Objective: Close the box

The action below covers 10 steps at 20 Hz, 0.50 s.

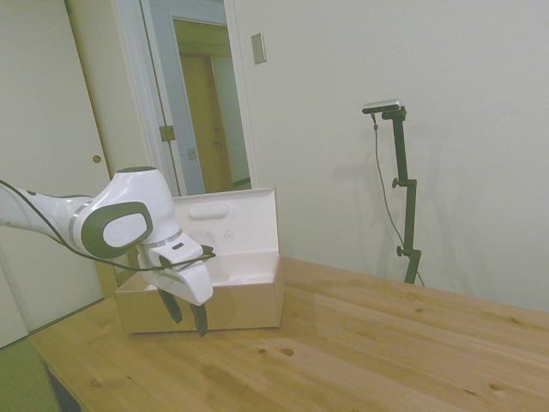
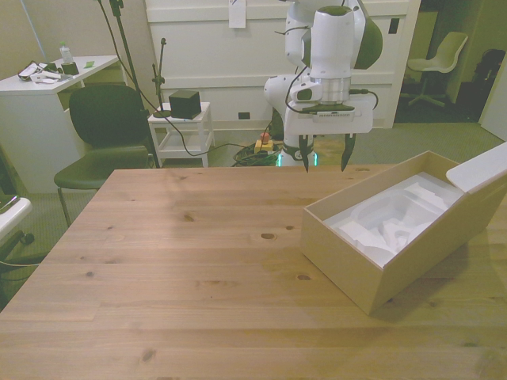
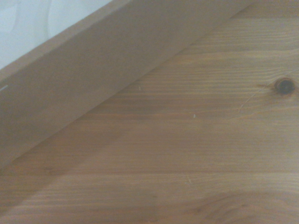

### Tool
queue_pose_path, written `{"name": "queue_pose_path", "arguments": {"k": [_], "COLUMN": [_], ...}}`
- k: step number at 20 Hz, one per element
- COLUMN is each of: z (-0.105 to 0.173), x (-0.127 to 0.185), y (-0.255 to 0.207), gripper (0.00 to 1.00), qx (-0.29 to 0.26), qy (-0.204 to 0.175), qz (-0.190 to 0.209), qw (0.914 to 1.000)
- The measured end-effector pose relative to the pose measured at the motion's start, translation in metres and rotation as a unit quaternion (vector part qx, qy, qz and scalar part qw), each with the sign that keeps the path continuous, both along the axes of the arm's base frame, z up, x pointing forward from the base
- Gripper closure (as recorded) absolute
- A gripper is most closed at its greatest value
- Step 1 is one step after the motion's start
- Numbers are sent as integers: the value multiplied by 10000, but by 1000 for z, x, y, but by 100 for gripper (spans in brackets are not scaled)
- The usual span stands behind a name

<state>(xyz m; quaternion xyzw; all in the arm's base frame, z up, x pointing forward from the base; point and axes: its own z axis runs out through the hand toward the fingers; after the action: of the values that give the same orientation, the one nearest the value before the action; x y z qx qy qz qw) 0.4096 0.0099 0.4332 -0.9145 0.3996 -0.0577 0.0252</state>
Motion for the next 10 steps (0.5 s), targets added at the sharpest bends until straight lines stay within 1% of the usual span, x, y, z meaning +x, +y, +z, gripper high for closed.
{"name": "queue_pose_path", "arguments": {"k": [3, 5, 8, 10], "z": [0, 6, 30, 52], "x": [0, -2, -9, -13], "y": [1, 5, 17, 31], "gripper": [0, 0, 0, 0], "qx": [0, -6, -44, -92], "qy": [5, -55, -220, -448], "qz": [9, 41, 90, 178], "qw": [10000, 10000, 9997, 9988]}}
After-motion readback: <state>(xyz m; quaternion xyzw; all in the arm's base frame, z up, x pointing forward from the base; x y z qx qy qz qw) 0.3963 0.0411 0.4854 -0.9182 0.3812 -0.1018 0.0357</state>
